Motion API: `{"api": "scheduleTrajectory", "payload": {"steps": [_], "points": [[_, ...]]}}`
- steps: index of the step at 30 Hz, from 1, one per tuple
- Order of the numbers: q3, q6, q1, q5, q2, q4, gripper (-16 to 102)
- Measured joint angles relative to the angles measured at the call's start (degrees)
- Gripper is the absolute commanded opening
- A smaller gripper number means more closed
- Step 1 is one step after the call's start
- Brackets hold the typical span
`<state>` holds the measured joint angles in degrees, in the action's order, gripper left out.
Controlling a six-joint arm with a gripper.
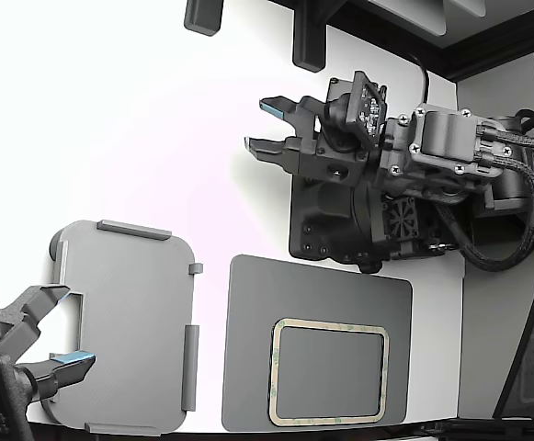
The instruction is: Move top rectangular frame to the holder.
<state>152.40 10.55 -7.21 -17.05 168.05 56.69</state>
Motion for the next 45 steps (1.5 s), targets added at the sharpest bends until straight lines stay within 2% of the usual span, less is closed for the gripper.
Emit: {"api": "scheduleTrajectory", "payload": {"steps": [5, 10, 17, 21, 26, 30, 38, 45], "points": [[-0.97, 0.18, 0.00, -0.70, -0.18, 0.26, 100], [-10.11, -0.70, -0.18, -0.35, -8.35, 2.99, 100], [-34.80, 6.24, -7.65, -0.53, -30.23, 19.34, 100], [-44.38, 2.46, -13.54, -1.05, -38.06, 24.43, 98], [-45.97, -1.05, -20.39, -1.14, -39.99, 25.31, 100], [-48.87, -11.16, -24.70, 0.88, -42.98, 27.33, 100], [-52.91, -25.22, -27.51, 6.15, -49.04, 30.15, 98], [-54.14, -31.20, -31.82, 8.17, -50.71, 32.17, 100]]}}
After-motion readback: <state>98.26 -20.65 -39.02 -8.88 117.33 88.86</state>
